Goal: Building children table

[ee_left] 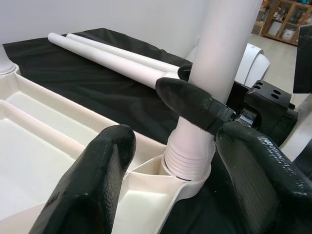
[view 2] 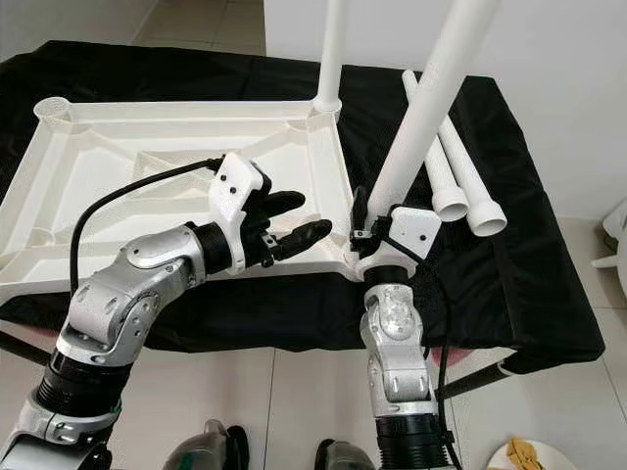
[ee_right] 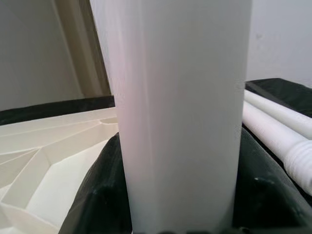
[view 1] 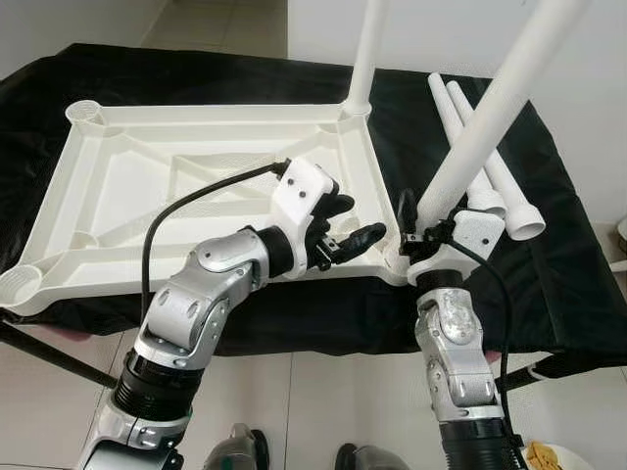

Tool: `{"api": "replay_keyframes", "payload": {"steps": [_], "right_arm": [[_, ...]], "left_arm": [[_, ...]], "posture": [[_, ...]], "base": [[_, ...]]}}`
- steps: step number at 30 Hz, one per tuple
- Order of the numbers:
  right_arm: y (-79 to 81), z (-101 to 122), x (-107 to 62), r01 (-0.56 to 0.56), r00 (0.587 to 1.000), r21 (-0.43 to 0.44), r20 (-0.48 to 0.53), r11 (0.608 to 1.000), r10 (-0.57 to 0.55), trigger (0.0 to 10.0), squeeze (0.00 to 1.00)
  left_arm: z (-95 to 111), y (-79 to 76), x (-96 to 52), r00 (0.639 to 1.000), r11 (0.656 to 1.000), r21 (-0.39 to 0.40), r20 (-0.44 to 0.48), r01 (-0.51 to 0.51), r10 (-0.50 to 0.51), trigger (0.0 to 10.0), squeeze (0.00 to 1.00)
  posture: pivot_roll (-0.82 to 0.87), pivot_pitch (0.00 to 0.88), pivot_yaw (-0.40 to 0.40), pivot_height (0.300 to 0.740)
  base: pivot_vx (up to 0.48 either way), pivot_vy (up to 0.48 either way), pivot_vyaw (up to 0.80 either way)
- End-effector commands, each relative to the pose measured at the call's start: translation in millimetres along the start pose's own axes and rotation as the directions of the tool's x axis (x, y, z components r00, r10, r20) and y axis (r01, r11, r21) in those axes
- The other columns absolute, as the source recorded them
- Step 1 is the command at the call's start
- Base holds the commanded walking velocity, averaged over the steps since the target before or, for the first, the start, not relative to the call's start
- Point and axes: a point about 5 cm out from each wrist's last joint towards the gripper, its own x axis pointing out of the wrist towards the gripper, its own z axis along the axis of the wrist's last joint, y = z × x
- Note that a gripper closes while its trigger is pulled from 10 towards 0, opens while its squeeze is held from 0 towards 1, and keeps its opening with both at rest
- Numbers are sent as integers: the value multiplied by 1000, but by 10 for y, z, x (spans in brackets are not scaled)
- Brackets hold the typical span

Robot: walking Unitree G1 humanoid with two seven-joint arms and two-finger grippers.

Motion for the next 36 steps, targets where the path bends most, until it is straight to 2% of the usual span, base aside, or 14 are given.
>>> {"api": "replay_keyframes", "payload": {"steps": [1, 7, 19, 20, 21, 22, 23, 36], "right_arm": [[-293, -278, -130, 138, 980, -85, -133, 987, -148, 10000, 0], [-355, -274, -132, 174, 974, -93, -130, 980, -185, 10000, 0], [-326, -292, -144, 151, 978, -87, -134, 985, -162, 10000, 0], [-328, -294, -145, 149, 978, -84, -135, 985, -159, 10000, 82], [-328, -294, -145, 149, 978, -84, -135, 985, -159, 10000, 82], [-327, -294, -146, 142, 979, -78, -134, 987, -151, 10000, 961], [-323, -290, -143, 131, 981, -70, -132, 989, -140, 10000, 1000], [-354, -231, -63, 62, 993, -46, -98, 997, -66, 10000, 1000]], "left_arm": [[10, 15, -5, 999, 999, -4, 0, -43, 43, 10000, 0], [13, 8, 1, 999, 999, -5, 2, -40, 40, 10000, 0], [14, -12, 15, 1000, 1000, -3, 5, -31, 31, 10000, 0], [13, -14, 16, 1000, 1000, -3, 4, -30, 30, 10000, 0], [13, -14, 16, 1000, 1000, -3, 4, -30, 30, 10000, 0], [12, -17, 16, 1000, 1000, -3, 4, -29, 29, 10000, 0], [11, -16, 17, 1000, 1000, -2, 4, -29, 29, 10000, 0], [17, -25, 36, 1000, 1000, -5, 11, -25, 25, 10000, 0]], "posture": [[31, 126, 6, 740], [29, 122, 4, 740], [23, 107, 4, 740], [23, 107, 4, 740], [23, 107, 4, 740], [23, 107, 4, 740], [21, 103, 3, 740], [16, 104, 1, 740]], "base": [[0, 0, 0], [0, 0, 0], [0, 0, 0], [0, 0, 0], [0, 0, 0], [0, 0, 0], [0, 0, 0], [0, 0, 0]]}}
